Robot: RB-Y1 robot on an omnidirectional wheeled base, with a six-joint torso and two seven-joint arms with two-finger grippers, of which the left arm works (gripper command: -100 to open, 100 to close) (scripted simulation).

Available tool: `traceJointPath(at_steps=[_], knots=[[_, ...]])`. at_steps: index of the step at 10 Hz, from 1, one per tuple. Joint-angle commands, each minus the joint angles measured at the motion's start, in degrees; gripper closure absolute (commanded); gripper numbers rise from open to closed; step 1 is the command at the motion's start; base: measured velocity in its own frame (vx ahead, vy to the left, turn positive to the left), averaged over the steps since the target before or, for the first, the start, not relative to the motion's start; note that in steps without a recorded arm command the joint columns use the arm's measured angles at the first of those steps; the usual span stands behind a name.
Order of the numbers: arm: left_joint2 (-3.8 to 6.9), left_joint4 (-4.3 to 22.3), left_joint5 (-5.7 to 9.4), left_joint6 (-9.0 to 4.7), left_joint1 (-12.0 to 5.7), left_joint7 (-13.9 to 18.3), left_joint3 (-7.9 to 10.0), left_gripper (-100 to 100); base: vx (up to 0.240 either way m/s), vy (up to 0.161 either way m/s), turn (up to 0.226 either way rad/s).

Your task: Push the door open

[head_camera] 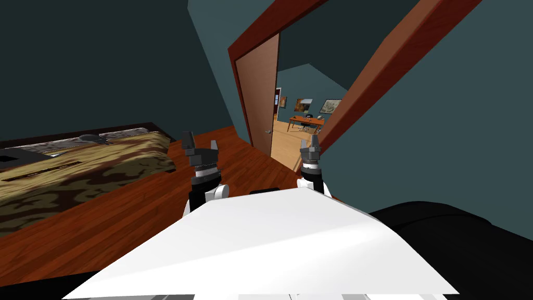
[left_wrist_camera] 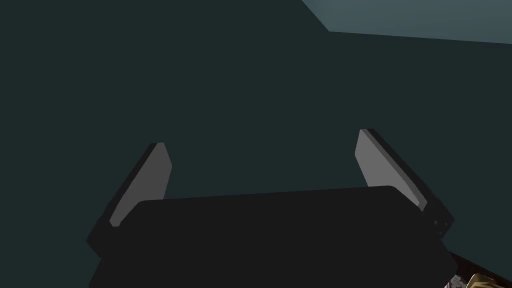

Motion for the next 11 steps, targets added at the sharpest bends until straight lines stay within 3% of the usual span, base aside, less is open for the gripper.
traceJointPath(at_steps=[1,11], knots=[[0.75,1.91,0.13,-0.42,-0.75,0.03,-0.17,-100,0.057,-0.006,-0.076],[4.04,14.55,0.99,-3.21,-5.73,0.20,-1.28,-100,0.107,0.018,-0.069]])
